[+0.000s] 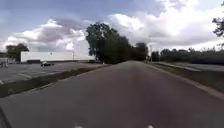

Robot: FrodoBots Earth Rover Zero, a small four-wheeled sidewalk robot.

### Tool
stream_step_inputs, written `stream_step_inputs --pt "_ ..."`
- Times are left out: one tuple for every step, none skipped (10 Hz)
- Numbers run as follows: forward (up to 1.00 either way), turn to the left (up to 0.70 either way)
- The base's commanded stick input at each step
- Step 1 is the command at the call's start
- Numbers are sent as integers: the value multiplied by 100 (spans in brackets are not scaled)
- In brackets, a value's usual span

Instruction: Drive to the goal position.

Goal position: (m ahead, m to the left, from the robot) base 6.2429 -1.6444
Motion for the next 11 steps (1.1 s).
stream_step_inputs --pt "70 0" --pt "70 0" --pt "70 -12" --pt "70 -30" --pt "70 -30" --pt "70 -23" --pt "70 -2" --pt "70 0" --pt "70 0" --pt "70 -12" --pt "70 -35"
